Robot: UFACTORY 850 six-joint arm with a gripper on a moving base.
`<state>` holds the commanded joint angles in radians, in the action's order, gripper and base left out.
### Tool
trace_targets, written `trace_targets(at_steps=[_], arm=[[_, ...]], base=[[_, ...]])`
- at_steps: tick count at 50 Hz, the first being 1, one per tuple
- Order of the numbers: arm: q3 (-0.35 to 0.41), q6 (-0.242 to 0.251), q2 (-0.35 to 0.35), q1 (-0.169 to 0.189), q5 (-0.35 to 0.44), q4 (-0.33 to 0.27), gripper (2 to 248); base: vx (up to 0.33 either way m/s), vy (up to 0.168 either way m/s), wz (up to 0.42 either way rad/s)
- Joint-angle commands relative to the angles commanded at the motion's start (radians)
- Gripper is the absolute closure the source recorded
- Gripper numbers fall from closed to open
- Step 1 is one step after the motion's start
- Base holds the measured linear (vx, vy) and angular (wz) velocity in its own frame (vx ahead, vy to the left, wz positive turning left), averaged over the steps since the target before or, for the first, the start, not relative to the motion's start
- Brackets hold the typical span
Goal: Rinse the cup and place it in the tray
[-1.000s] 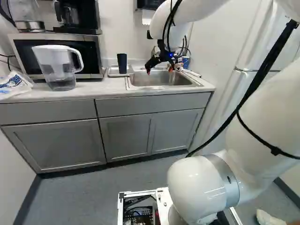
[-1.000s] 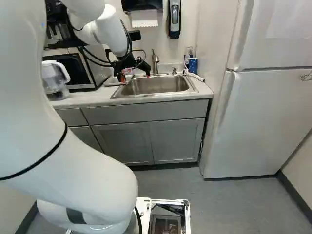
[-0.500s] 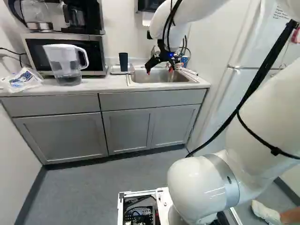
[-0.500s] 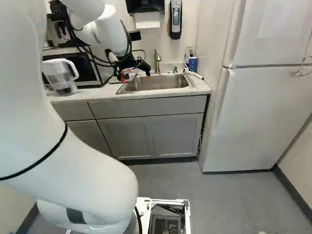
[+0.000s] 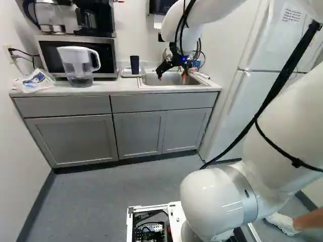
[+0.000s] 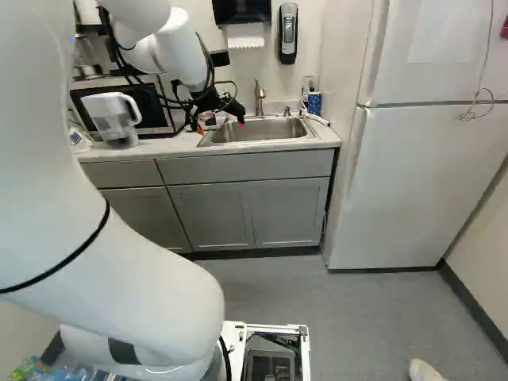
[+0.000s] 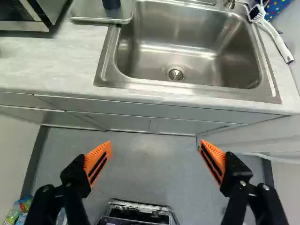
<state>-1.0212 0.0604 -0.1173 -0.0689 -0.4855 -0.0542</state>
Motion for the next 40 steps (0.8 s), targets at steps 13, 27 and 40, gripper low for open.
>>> trace_targets(at_steps=[13,27,40], arm=[[0.000,0.000,0.000,0.000,0.000,0.000,3],[0.000,0.000,0.000,0.000,0.000,0.000,3],[0.000,0.000,0.000,0.000,0.000,0.000,3]], base=[[-0.051,-0.001,0.004],[0.002,0.000,-0.001],[0.000,0.000,0.000]])
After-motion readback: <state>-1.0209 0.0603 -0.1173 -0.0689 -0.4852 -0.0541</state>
